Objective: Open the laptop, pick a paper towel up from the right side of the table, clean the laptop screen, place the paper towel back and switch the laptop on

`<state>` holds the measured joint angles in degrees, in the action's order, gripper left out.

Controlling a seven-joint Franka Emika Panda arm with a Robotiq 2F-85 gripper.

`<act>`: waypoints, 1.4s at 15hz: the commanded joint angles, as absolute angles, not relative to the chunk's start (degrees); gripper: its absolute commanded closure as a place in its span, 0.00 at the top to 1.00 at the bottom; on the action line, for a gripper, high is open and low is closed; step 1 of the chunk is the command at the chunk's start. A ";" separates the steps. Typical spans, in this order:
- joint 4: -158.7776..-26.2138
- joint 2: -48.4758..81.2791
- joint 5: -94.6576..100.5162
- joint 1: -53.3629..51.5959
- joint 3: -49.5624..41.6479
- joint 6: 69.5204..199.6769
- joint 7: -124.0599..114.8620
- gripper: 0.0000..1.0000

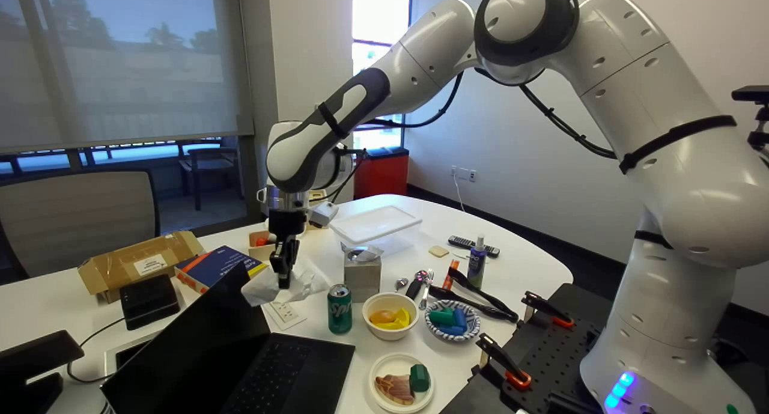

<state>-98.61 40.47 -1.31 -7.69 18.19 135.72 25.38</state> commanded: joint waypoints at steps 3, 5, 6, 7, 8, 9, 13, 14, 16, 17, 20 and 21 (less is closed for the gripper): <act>-97.68 44.90 -6.31 -4.54 23.48 141.10 33.20 0.00; -95.49 47.30 -6.56 -3.90 25.15 139.32 36.57 0.00; -94.26 48.42 -6.59 -3.71 25.88 138.07 38.31 0.00; -93.40 49.38 -6.51 -3.68 26.36 137.82 39.80 0.00; -92.20 50.48 -6.37 -3.72 26.84 137.21 41.38 0.00; -91.08 51.56 -6.20 -3.76 27.24 136.74 43.24 0.00; -85.00 55.97 -6.40 -4.39 29.03 131.44 50.65 0.00; -83.48 56.79 -6.46 -4.79 29.17 129.53 52.22 0.00; -80.15 58.72 -6.73 -5.48 29.54 124.96 55.80 0.00; -78.54 59.47 -6.98 -5.98 29.53 122.49 57.21 0.00; -74.64 61.18 -7.63 -7.84 28.54 118.20 59.48 0.00; -73.69 61.62 -7.84 -8.62 27.82 119.02 58.68 0.00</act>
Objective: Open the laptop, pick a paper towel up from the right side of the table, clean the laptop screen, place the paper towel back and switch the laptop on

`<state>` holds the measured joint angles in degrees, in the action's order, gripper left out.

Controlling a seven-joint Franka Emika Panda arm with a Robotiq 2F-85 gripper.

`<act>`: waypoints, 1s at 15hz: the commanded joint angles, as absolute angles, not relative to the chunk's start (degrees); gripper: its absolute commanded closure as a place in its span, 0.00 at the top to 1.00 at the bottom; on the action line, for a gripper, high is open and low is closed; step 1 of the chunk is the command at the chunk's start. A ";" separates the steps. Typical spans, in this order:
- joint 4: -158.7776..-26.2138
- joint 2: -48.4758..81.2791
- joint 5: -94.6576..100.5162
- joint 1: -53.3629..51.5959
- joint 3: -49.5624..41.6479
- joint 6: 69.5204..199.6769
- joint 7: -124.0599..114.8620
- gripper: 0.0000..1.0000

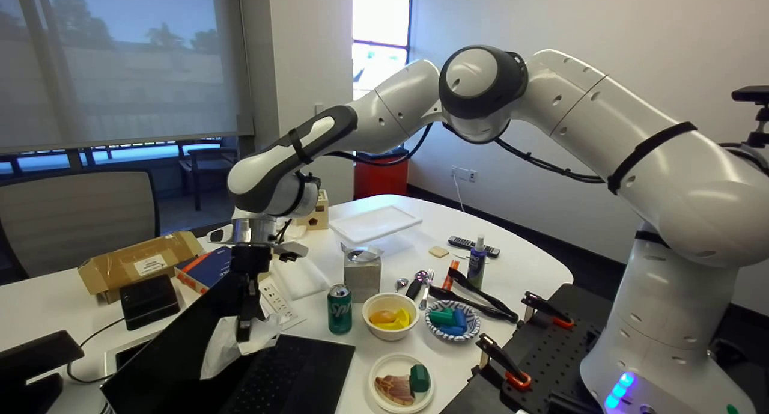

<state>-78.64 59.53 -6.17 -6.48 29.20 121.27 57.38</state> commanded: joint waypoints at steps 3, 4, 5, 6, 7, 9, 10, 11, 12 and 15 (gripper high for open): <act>-70.67 63.58 -9.50 -9.56 27.28 121.79 56.91 0.00; -69.46 64.44 -10.46 -9.54 27.43 122.05 56.87 0.00; -68.42 65.21 -11.56 -9.41 27.70 122.50 57.00 0.00; -67.37 65.97 -12.44 -9.41 27.79 122.90 57.04 0.00; -66.70 66.37 -13.14 -9.43 27.71 123.55 56.93 0.00; -66.59 66.85 -13.50 -8.39 28.67 125.98 56.56 0.00; -66.91 66.65 -13.93 -8.16 28.49 127.69 56.33 0.00; -67.47 66.35 -14.03 -8.06 28.18 129.75 55.90 0.00; -68.25 65.94 -13.96 -7.82 27.90 131.69 55.39 0.00; -70.22 64.84 -13.54 -7.37 26.47 136.04 51.96 0.00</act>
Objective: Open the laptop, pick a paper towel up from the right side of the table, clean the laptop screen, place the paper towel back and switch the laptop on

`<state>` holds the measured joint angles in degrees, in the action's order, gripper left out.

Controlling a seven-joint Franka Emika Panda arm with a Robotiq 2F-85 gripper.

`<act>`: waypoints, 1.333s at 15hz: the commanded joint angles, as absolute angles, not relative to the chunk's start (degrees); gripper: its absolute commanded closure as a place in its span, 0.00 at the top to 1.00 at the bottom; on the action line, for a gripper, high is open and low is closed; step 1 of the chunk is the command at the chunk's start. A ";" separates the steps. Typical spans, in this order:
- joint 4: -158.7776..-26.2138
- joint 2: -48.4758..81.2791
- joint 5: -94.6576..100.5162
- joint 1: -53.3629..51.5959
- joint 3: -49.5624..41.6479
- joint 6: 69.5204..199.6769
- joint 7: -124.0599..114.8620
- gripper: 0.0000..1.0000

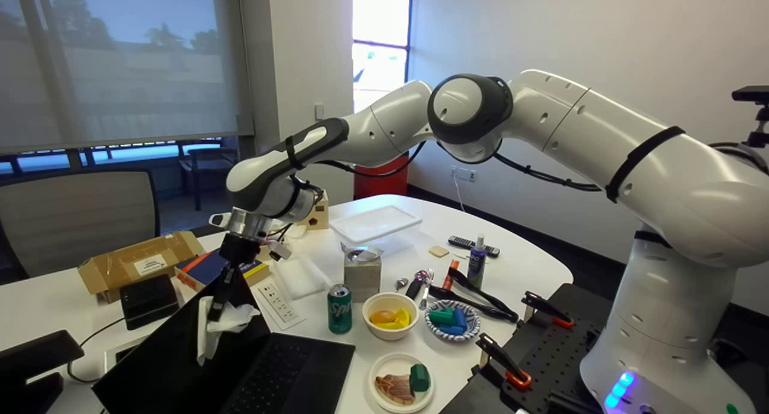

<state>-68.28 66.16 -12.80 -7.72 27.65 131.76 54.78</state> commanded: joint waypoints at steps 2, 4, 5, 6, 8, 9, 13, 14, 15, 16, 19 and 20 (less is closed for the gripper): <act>-70.63 64.82 -13.17 -7.62 25.19 137.40 49.31 0.00; -70.72 65.02 -12.60 -8.30 23.33 136.76 45.79 0.00; -70.62 65.16 -12.45 -8.57 22.65 136.13 44.21 0.00; -70.09 65.76 -12.39 -8.86 22.14 135.05 43.21 0.00; -69.32 66.62 -11.63 -9.34 21.84 133.29 41.42 0.00; -68.95 67.06 -11.38 -9.38 22.11 131.84 41.33 0.00; -67.80 68.39 -10.97 -10.13 22.82 127.34 41.76 0.00; -67.69 68.51 -11.07 -10.24 23.15 127.00 42.40 0.00; -67.76 68.41 -11.19 -10.26 23.59 126.81 42.99 0.00; -67.85 68.28 -11.24 -10.40 23.93 127.31 43.56 0.00; -67.98 67.72 -11.65 -10.90 24.78 128.52 45.27 0.00; -67.58 67.84 -11.59 -10.99 25.19 128.35 45.78 0.00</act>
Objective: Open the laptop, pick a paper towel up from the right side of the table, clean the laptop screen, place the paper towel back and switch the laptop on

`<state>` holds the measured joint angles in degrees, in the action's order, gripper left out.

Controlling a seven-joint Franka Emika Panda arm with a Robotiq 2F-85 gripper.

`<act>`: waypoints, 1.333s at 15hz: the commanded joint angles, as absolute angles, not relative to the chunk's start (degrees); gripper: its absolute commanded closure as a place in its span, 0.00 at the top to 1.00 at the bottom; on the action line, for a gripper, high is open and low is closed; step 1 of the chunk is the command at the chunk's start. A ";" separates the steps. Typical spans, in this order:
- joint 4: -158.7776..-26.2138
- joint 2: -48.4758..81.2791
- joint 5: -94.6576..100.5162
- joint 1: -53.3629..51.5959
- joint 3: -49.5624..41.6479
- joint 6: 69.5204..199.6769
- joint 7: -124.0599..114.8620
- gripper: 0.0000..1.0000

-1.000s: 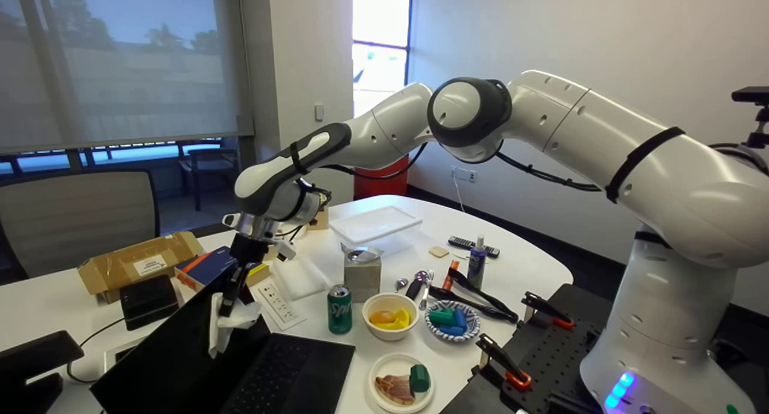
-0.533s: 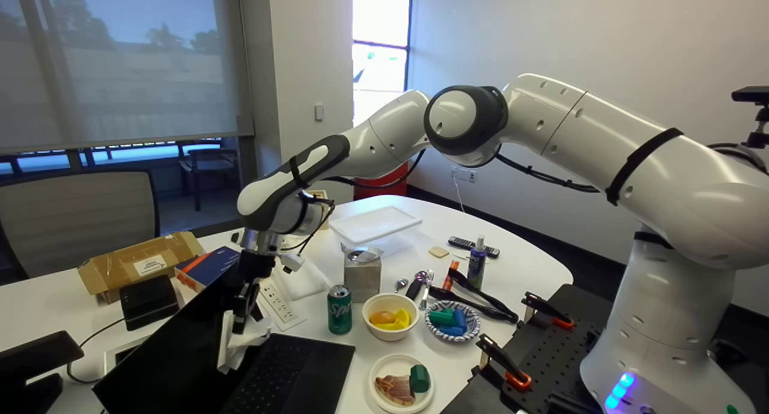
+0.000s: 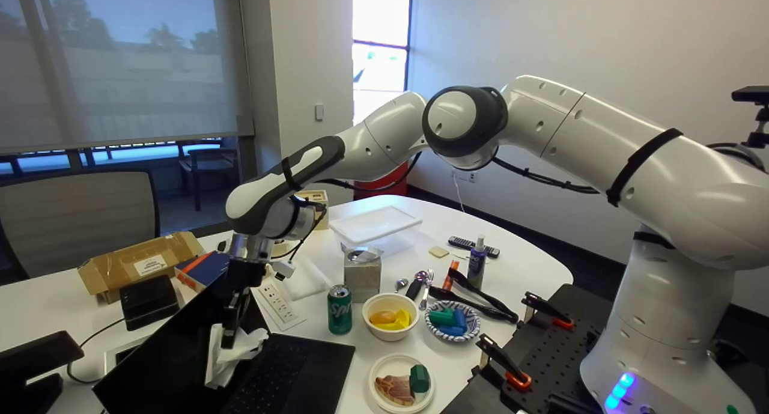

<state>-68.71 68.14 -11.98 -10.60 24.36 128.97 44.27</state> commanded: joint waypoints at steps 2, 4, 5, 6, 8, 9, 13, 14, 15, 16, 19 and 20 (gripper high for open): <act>-66.88 67.99 -11.74 -10.94 26.20 127.52 47.23 0.00; -67.00 67.72 -12.09 -10.50 27.27 127.23 48.44 0.00; -67.55 67.27 -12.24 -10.22 27.66 127.79 48.92 0.00; -68.42 66.60 -12.33 -9.96 27.84 128.88 48.91 0.00; -70.27 65.02 -12.37 -9.59 27.52 131.61 48.17 0.00; -71.23 64.11 -12.30 -9.48 27.02 133.41 47.35 0.00; -72.75 62.13 -11.63 -9.42 24.49 138.03 44.64 0.00; -72.97 61.68 -11.46 -9.56 23.51 137.55 43.17 0.00; -73.08 61.40 -11.22 -9.84 22.26 136.91 41.67 0.00; -73.20 61.22 -11.13 -10.04 21.16 136.27 40.11 0.00; -71.32 63.16 -10.16 -10.37 19.51 134.63 36.53 0.00; -69.92 64.45 -9.91 -10.29 19.57 133.30 36.33 0.00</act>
